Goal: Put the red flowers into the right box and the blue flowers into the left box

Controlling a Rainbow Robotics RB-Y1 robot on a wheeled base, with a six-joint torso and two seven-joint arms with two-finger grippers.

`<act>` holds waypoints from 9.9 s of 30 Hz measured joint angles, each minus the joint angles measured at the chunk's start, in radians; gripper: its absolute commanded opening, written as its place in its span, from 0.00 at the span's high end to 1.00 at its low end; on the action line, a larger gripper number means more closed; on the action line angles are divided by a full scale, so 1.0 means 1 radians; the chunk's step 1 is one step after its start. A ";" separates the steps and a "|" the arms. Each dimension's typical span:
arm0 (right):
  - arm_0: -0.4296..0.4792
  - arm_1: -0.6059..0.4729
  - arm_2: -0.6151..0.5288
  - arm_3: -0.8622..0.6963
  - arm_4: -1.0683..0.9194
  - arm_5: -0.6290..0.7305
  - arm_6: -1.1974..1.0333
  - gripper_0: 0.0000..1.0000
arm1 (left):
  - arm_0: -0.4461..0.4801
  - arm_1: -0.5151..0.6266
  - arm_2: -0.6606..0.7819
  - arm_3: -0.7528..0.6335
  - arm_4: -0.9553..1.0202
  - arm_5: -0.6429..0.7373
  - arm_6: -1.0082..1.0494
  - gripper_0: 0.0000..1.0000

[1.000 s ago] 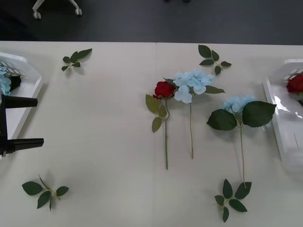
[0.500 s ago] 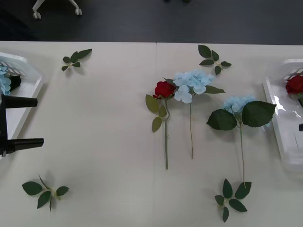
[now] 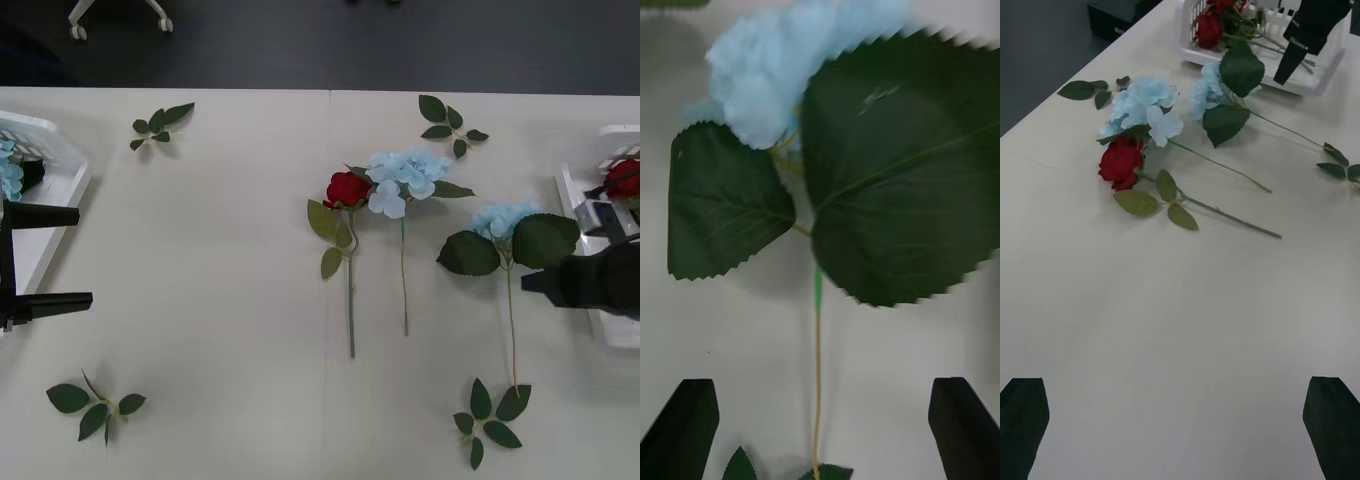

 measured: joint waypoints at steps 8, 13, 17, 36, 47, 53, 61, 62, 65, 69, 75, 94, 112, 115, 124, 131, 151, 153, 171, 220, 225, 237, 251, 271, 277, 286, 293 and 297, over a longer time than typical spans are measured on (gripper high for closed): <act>0.000 0.070 0.180 0.035 0.154 -0.067 0.000 0.18 | 0.000 0.000 0.000 0.000 0.000 0.000 0.000 0.00; -0.004 0.079 0.228 0.095 0.212 -0.138 0.000 0.17 | 0.000 0.000 0.000 0.000 0.000 0.000 0.000 0.00; -0.020 0.079 0.253 0.145 0.256 -0.175 0.000 0.17 | 0.000 0.000 0.000 0.000 0.000 0.000 0.000 0.00; -0.033 0.079 0.240 0.228 0.292 -0.214 0.000 0.18 | 0.000 0.000 0.000 0.000 0.000 0.000 0.000 0.00; -0.055 0.077 0.257 0.268 0.290 -0.244 0.000 1.00 | 0.000 0.000 0.000 0.000 0.000 0.000 0.000 0.00; -0.068 0.077 0.257 0.273 0.290 -0.244 0.000 1.00 | 0.000 0.000 0.000 0.000 0.000 0.000 0.000 0.00; -0.068 0.077 0.257 0.272 0.268 -0.244 0.000 1.00 | 0.000 0.000 0.000 0.000 0.000 0.000 0.000 0.00; -0.068 0.077 0.256 0.271 0.264 -0.244 0.000 1.00 | 0.000 0.000 0.000 0.000 0.000 0.000 0.000 0.00; -0.068 0.064 0.251 0.236 0.232 -0.197 0.000 1.00 | 0.000 0.000 0.000 0.000 0.000 0.000 0.000 0.00; -0.068 0.020 0.169 0.108 0.101 -0.002 0.000 1.00 | 0.000 0.000 0.000 0.000 0.000 0.000 0.000 0.00; -0.068 0.002 -0.067 -0.062 -0.043 0.207 0.000 1.00 | 0.000 0.000 0.000 -0.001 0.000 0.000 0.000 0.00; 0.051 -0.157 -0.367 -0.228 -0.540 -0.170 0.200 1.00 | 0.000 -0.013 0.000 -0.001 0.001 0.000 0.000 0.00; -0.142 -0.186 0.186 -0.196 -0.805 -0.777 0.557 1.00 | -0.026 -0.162 -0.076 0.034 0.053 -0.050 0.000 0.00; -0.209 -0.148 0.247 -0.197 -0.813 -0.805 0.557 1.00 | -0.044 -0.202 -0.076 0.078 0.057 -0.039 0.000 0.00; -0.261 -0.060 0.332 -0.217 -0.813 -0.848 0.557 1.00 | -0.094 -0.253 -0.111 0.224 0.057 -0.029 0.000 0.00; -0.314 -0.026 0.407 -0.191 -0.793 -0.848 0.557 1.00 | -0.134 -0.253 -0.171 0.255 0.060 -0.029 0.000 0.00; -0.632 0.086 0.741 0.092 -0.793 -0.945 0.557 1.00 | -0.142 -0.385 -0.287 0.255 0.037 -0.104 0.000 0.00; -0.665 0.111 0.766 0.129 -0.793 -0.947 0.557 1.00 | -0.142 -0.386 -0.298 0.255 0.016 -0.104 0.000 0.00; -0.754 0.221 0.809 0.292 -0.784 -0.964 0.557 1.00 | -0.144 -0.425 -0.303 0.255 -0.027 -0.104 0.000 1.00; -0.648 -0.111 0.485 0.267 -1.206 -0.401 0.557 0.01 | -0.023 -0.274 -0.226 0.258 0.223 -0.179 0.000 1.00; -0.645 -0.126 0.399 0.349 -1.202 -0.108 0.556 0.01 | 0.024 -0.206 -0.186 0.258 0.265 -0.206 0.000 1.00; -0.645 -0.125 0.270 0.427 -0.936 0.250 0.233 0.01 | 0.152 -0.045 -0.052 0.258 0.275 -0.334 0.000 1.00; -0.645 -0.039 0.368 0.244 -0.511 0.260 -0.164 0.01 | 0.228 0.072 0.110 0.258 0.002 -0.414 0.000 1.00; -0.645 -0.006 0.669 0.230 -0.140 0.031 -0.678 0.01 | 0.153 0.179 0.149 0.605 -0.267 -0.494 0.114 1.00; -0.645 -0.002 0.674 0.247 -0.075 0.021 -0.704 0.01 | 0.115 0.219 0.090 0.691 -0.278 -0.579 0.114 1.00; -0.645 0.055 0.733 0.376 0.047 -0.056 -0.704 0.01 | 0.111 0.224 0.010 0.697 -0.326 -0.704 0.114 0.93; -0.664 0.093 0.734 0.482 0.074 -0.114 -0.704 0.01 | 0.105 0.224 0.009 0.697 -0.312 -0.704 0.114 0.00; -0.682 0.099 0.766 0.526 0.119 -0.165 -0.704 0.01 | 0.105 0.224 0.009 0.697 -0.273 -0.704 0.114 0.00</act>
